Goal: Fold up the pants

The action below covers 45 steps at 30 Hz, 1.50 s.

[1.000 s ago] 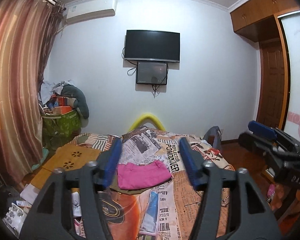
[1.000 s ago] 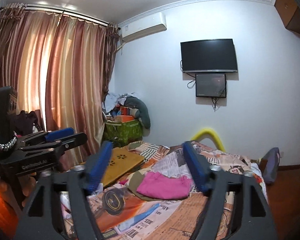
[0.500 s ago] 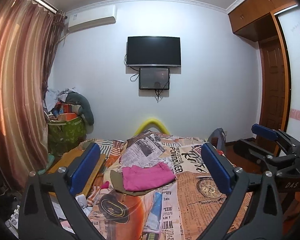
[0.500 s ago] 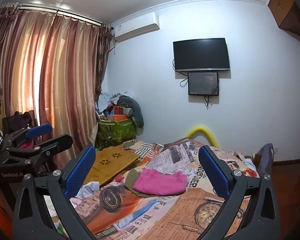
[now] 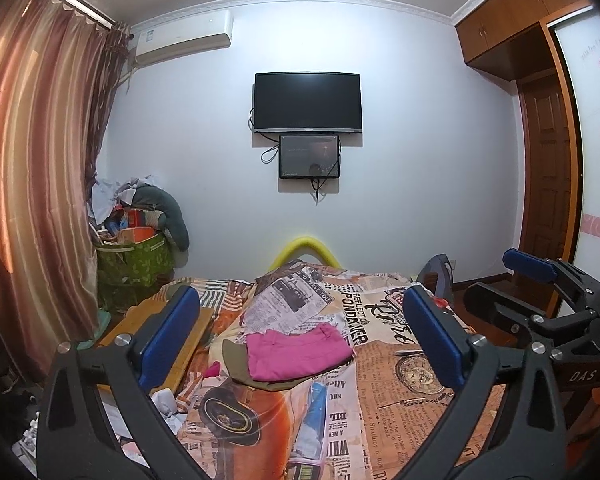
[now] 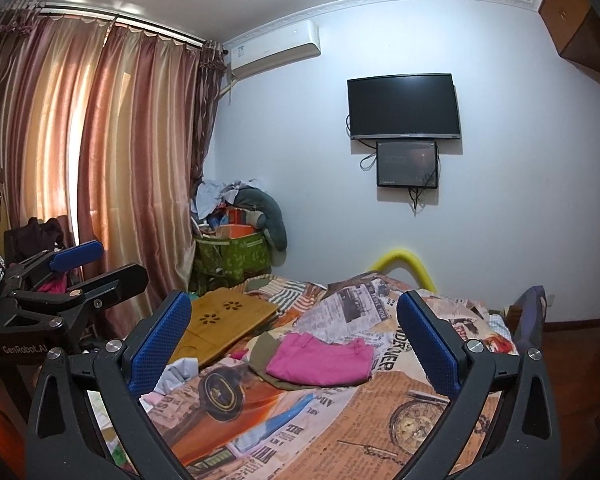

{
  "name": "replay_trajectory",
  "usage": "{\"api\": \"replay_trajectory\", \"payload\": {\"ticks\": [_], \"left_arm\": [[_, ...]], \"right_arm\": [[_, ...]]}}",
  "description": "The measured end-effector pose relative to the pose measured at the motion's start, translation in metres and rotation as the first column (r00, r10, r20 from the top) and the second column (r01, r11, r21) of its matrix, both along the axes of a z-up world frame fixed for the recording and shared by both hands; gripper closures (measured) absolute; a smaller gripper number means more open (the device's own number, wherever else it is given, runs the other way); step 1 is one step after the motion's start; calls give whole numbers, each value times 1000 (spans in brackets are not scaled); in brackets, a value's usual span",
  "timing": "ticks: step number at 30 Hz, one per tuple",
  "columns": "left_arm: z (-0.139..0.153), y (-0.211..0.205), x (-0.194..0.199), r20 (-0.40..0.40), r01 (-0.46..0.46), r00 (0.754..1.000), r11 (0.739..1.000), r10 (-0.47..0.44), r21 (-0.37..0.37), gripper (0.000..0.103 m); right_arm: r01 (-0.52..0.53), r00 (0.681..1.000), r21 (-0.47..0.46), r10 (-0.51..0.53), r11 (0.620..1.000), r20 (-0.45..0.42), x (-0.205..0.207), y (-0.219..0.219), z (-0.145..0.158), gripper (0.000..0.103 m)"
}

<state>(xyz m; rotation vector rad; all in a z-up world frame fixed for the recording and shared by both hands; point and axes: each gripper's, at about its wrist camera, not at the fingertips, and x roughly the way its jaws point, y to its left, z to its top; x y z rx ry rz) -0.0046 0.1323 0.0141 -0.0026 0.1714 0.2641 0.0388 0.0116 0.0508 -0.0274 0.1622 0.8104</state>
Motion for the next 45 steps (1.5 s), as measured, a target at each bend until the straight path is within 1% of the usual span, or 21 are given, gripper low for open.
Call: {"api": "replay_trajectory", "payload": {"ticks": [21, 45], "left_arm": [[-5, 5, 5, -14, 3, 1000, 1000, -4, -23, 0], [-6, 3, 11, -22, 22, 1000, 999, -23, -24, 0]], "right_arm": [[14, 1000, -9, -14, 1000, -13, 1, -2, 2, 1], [25, 999, 2, -25, 1000, -20, 4, -9, 2, 1]]}}
